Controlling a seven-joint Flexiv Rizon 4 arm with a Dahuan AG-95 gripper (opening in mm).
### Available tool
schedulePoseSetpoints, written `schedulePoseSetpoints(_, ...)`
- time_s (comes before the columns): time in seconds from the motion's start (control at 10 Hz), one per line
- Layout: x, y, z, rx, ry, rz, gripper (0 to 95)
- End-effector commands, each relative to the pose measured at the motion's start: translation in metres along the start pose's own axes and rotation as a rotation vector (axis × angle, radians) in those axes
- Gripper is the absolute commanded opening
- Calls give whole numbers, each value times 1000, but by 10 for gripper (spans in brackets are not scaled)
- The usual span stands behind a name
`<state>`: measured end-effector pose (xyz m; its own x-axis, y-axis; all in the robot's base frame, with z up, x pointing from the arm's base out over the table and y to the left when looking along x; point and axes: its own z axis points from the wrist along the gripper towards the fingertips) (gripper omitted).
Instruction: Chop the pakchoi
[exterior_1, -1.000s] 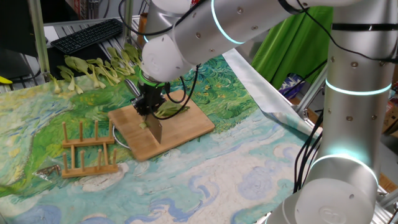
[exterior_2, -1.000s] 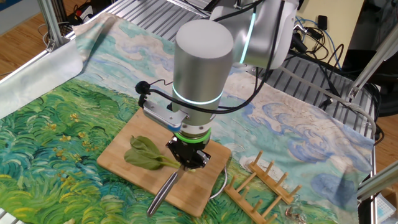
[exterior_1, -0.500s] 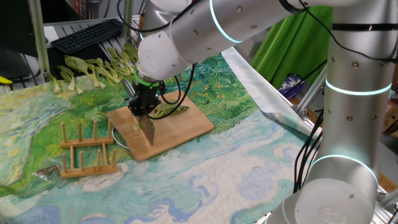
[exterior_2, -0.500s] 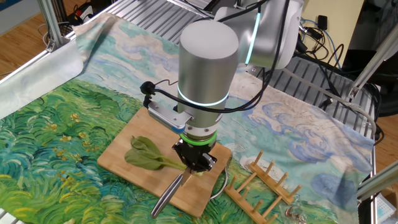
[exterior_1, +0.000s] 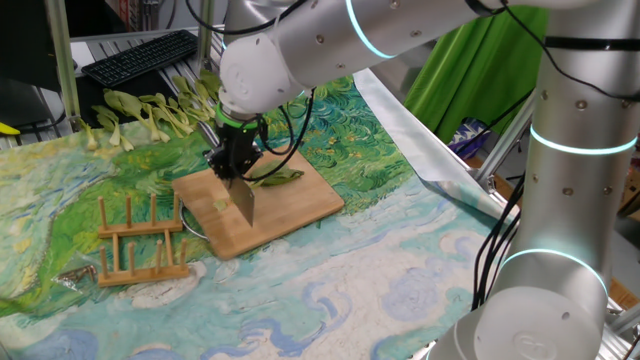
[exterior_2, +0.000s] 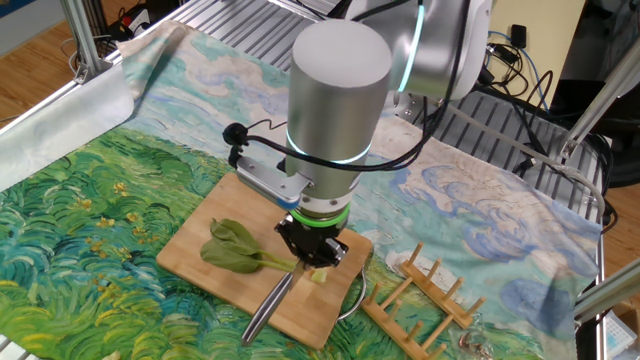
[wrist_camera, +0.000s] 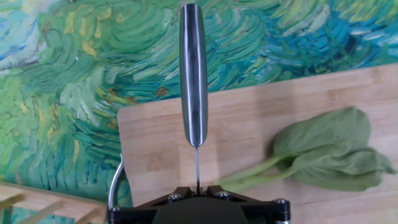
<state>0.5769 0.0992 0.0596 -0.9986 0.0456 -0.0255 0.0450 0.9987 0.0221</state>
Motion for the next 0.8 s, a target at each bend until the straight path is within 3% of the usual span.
schedulePoseSetpoints(0.1, -3, -6, -1, 0, 0, -15, 0)
schedulePoseSetpoints(0.8, -9, -29, 5, -2, -8, -54, 0)
